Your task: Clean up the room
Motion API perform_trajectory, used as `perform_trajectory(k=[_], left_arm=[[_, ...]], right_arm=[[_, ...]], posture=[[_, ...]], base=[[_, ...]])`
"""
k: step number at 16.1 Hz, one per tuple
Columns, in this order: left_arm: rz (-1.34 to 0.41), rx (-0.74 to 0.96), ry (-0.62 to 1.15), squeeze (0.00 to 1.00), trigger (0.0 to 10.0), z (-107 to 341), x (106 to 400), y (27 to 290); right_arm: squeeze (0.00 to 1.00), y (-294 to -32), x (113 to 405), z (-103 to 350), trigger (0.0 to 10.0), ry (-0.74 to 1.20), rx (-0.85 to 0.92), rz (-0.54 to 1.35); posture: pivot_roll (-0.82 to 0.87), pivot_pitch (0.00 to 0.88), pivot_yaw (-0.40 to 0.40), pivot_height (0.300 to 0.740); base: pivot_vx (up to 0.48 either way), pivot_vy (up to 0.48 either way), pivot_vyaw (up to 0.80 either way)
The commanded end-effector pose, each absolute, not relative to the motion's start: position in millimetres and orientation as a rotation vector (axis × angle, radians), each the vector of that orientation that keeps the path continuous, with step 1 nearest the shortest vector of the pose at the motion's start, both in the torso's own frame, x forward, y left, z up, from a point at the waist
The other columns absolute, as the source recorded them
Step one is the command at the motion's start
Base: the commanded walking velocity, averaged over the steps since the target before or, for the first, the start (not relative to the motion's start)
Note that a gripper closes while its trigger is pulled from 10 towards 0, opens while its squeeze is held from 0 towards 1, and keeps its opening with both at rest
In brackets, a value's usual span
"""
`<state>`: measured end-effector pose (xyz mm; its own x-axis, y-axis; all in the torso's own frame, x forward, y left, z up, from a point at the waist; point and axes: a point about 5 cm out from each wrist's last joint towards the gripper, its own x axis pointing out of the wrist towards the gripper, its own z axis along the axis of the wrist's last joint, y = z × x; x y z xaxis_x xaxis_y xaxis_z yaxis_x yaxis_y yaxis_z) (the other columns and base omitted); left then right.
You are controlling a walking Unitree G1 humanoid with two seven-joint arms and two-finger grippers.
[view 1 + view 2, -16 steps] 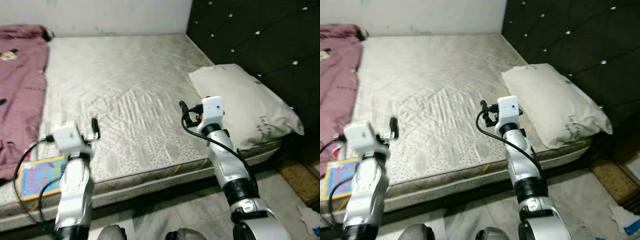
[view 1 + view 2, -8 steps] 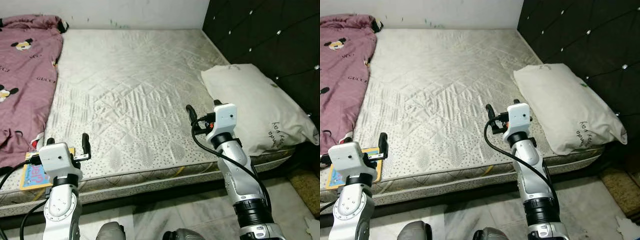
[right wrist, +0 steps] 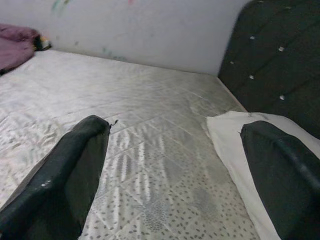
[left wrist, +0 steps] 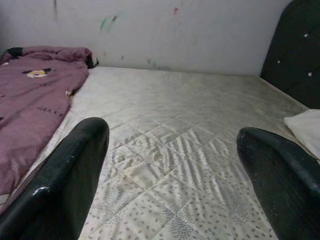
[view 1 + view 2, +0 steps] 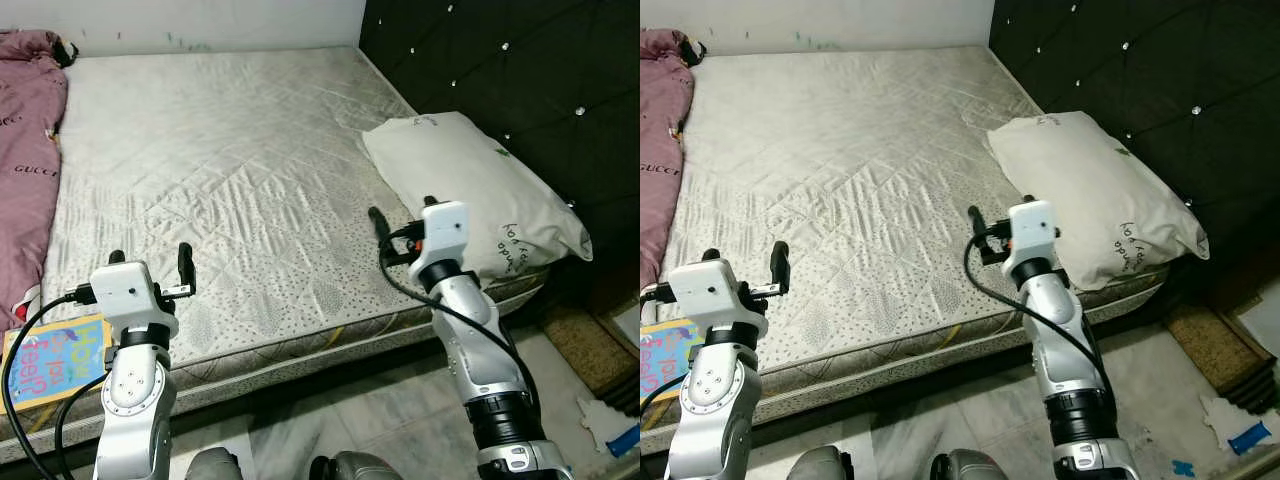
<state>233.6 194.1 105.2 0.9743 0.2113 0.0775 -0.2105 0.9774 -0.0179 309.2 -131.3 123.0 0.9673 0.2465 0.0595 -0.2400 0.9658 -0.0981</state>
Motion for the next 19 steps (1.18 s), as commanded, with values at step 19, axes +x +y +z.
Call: perform_trajectory(k=[19], left_arm=[[0.203,-0.022,-0.022,0.0,10.0,98.1,240.4,191.1]], right_arm=[[0.0,-128.7,316.0,122.5,10.0,-0.046,-0.089,0.235]], posture=[[0.0,0.0,-0.08,0.74]], base=[[0.238,0.0,0.16]])
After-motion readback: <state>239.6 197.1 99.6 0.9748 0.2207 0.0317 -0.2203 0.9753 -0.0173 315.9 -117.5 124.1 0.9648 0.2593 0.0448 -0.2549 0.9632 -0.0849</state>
